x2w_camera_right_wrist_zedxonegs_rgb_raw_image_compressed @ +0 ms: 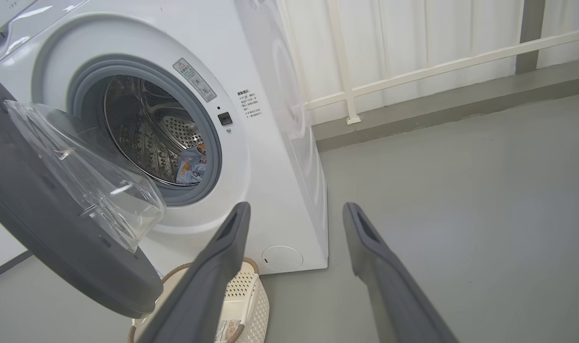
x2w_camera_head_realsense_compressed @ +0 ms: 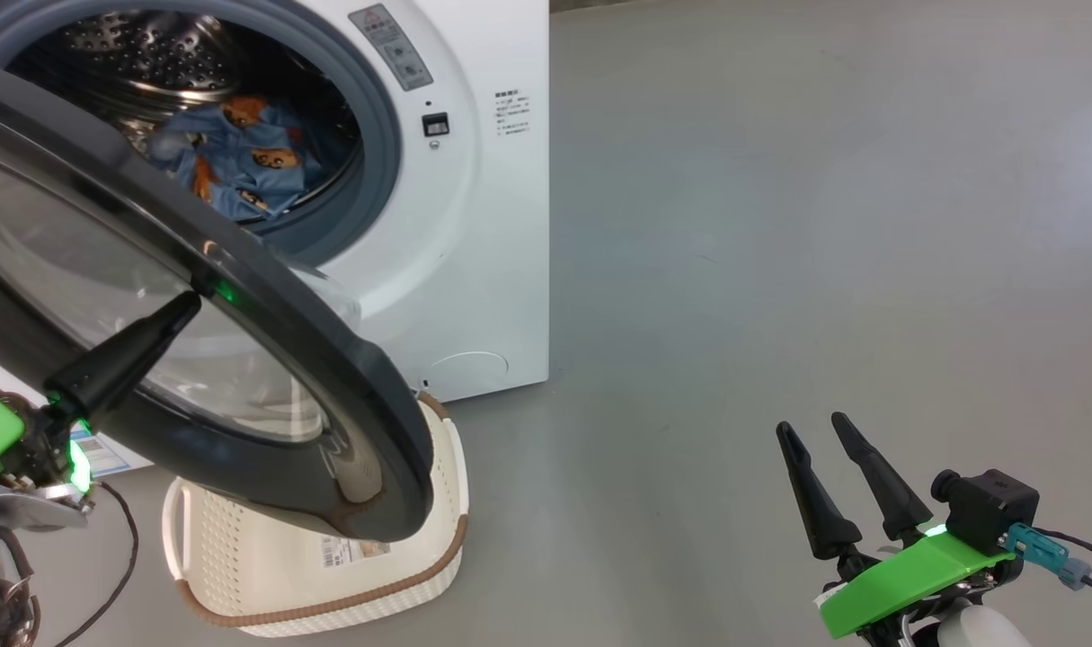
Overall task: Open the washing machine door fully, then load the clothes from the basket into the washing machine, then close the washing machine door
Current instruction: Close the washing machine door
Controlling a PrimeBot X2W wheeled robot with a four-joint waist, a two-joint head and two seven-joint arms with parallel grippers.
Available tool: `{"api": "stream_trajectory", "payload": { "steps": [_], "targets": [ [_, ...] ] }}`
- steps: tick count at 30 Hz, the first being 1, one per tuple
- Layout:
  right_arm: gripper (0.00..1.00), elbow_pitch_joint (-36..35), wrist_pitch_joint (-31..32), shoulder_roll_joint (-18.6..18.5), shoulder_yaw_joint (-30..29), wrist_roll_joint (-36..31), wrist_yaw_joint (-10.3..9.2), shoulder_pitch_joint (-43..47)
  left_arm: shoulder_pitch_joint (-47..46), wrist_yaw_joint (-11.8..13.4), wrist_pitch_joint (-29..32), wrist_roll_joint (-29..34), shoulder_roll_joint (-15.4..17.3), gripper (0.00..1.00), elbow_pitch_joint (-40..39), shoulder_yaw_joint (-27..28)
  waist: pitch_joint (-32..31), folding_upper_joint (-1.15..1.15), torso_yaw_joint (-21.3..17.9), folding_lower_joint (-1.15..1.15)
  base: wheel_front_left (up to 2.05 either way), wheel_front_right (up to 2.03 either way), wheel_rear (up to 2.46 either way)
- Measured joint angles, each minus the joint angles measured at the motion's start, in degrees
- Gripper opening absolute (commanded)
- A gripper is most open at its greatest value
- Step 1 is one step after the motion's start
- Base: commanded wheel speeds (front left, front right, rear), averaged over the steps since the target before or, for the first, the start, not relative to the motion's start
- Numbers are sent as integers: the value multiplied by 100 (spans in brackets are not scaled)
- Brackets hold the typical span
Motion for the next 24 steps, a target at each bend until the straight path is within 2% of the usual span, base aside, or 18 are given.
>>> {"api": "stream_trajectory", "payload": {
  "steps": [12, 20, 21, 22, 23, 24],
  "targets": [
    [100, 15, 0, -5, -11, -35, 0, 1, -18, -148, -1, 76, -14, 0, 16, -90, -106, 0, 274, 0, 0, 0, 0],
    [100, 55, 0, -42, -12, -35, 0, 1, -9, -149, 1, 76, -30, 0, -18, -115, -135, 0, 468, 0, 0, 0, 0],
    [100, 57, 0, -42, -12, -35, 0, 1, -1, -149, 0, 80, -29, 3, -31, -113, -136, 0, 487, 0, 0, 0, 0],
    [100, 57, 0, -41, -13, -35, 0, 1, 13, -151, -1, 94, -29, 27, -44, -110, -136, 0, 505, 0, 0, 0, 0],
    [100, 56, 0, -38, -13, -35, 0, 1, 35, -158, -2, 113, -25, 27, -58, -105, -135, 0, 522, 0, 0, 0, 0],
    [100, 57, 0, -37, -16, -35, 0, 1, 76, -198, -11, 129, -25, 43, -77, -105, -136, 0, 538, 0, 0, 0, 0]
  ]
}}
